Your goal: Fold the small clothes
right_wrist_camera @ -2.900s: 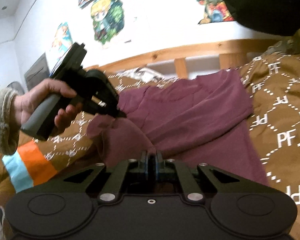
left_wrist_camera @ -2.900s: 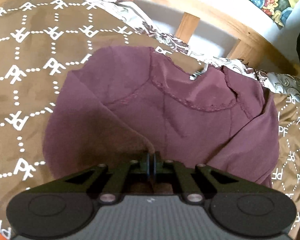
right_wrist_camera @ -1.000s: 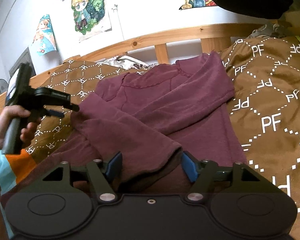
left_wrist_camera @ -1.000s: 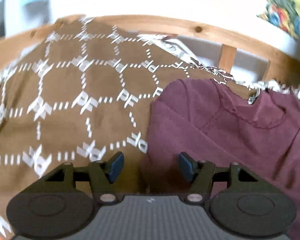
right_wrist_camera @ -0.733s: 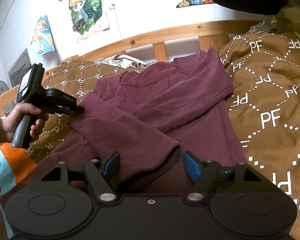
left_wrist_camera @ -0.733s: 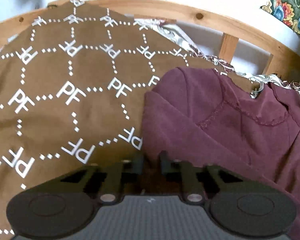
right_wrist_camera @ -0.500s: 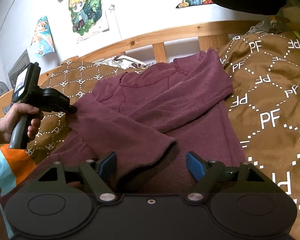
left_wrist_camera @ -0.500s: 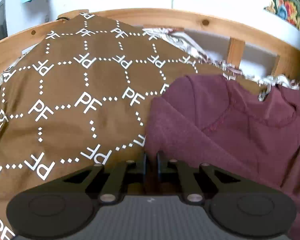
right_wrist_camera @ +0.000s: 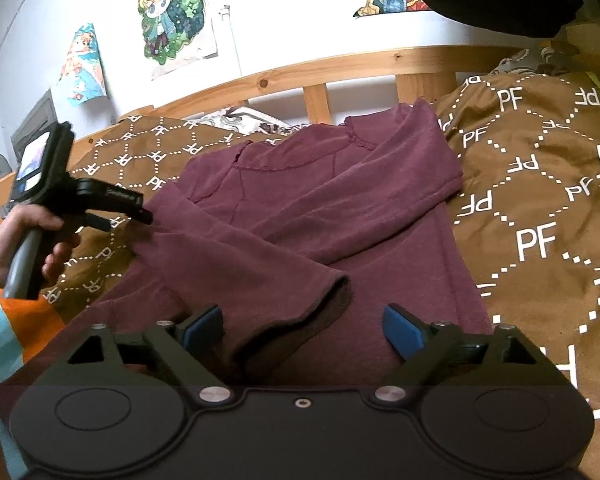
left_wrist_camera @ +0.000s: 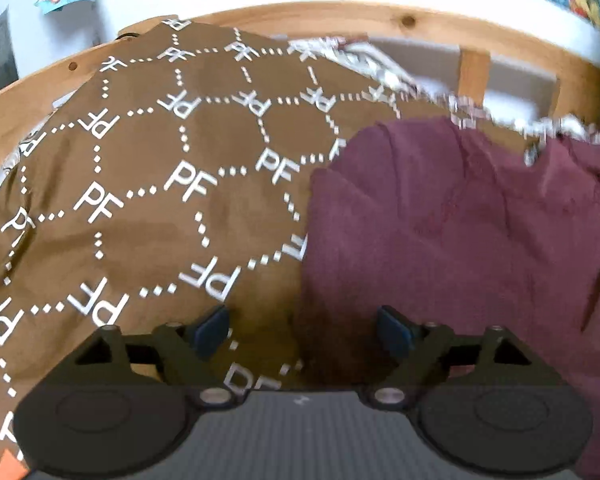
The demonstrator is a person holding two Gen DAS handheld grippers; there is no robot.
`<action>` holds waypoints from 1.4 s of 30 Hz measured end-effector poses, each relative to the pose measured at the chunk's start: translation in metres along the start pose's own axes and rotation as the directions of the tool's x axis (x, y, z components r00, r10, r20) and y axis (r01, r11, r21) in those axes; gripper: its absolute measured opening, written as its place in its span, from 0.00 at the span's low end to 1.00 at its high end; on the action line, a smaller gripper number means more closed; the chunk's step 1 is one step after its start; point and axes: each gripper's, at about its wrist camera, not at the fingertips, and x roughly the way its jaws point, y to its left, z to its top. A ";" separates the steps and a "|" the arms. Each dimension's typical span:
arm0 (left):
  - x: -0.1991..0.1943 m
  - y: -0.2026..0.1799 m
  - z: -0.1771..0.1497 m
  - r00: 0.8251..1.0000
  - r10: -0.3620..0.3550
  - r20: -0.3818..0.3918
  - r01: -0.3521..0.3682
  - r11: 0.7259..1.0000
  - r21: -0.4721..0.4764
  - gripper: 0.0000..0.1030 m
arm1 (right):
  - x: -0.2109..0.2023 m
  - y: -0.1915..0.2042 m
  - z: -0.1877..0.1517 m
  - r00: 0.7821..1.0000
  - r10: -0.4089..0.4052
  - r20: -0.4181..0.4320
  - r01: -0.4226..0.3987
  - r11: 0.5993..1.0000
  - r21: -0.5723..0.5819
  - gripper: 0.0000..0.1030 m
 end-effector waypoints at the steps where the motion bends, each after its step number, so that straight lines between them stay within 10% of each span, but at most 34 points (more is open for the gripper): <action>1: 0.003 -0.001 -0.002 1.000 0.024 -0.017 -0.023 1.000 0.017 0.80 | 0.001 0.000 0.000 1.000 -0.009 -0.001 0.009 1.000 -0.004 0.90; 10: 0.004 0.009 -0.004 0.999 0.027 -0.045 -0.027 1.000 0.004 0.67 | 0.002 0.002 -0.002 1.000 -0.028 -0.008 0.028 0.999 -0.023 0.93; 21: -0.045 0.015 -0.022 1.000 -0.015 0.009 0.015 1.000 0.005 0.98 | -0.003 0.008 -0.001 0.998 -0.061 -0.002 0.060 0.997 -0.054 0.98; 42: -0.173 -0.011 -0.109 0.958 -0.285 0.008 0.276 0.933 0.230 0.99 | -0.109 0.013 0.008 0.979 -0.204 0.014 0.201 0.941 -0.272 0.99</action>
